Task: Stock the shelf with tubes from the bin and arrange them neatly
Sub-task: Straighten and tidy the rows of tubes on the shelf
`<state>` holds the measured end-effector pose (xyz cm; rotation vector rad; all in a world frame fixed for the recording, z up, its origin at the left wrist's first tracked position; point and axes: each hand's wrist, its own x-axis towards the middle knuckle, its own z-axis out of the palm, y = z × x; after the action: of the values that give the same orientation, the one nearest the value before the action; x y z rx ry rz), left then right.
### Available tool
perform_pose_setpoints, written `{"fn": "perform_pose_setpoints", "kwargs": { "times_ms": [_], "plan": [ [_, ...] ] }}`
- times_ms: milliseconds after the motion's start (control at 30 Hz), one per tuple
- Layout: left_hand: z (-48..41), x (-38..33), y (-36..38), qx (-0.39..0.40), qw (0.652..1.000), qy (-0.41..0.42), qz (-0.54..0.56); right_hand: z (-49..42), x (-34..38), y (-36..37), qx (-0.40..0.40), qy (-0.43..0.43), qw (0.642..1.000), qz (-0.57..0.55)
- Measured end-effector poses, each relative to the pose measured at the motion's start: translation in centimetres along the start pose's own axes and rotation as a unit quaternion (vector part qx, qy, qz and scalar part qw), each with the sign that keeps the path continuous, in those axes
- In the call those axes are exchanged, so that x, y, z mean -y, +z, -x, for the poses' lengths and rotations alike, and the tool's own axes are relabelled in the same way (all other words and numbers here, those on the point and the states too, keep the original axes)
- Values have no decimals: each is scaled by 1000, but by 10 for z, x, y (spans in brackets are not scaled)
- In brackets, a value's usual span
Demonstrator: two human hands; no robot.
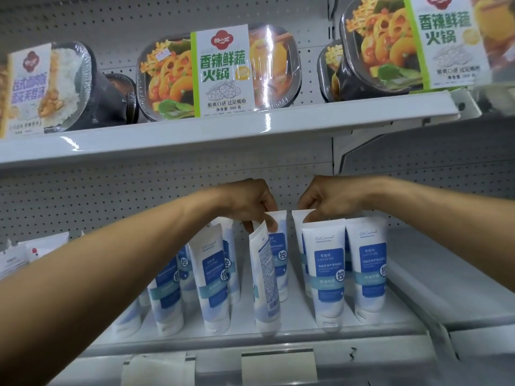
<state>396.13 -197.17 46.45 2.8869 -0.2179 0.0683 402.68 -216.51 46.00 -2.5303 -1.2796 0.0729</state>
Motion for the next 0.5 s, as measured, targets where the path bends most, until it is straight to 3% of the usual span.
{"fn": "perform_pose_setpoints", "kwargs": {
  "times_ms": [500],
  "plan": [
    [1, -6, 3, 7, 1000, -3, 20, 2, 2, 0, -6, 5, 1000, -3]
  ]
}}
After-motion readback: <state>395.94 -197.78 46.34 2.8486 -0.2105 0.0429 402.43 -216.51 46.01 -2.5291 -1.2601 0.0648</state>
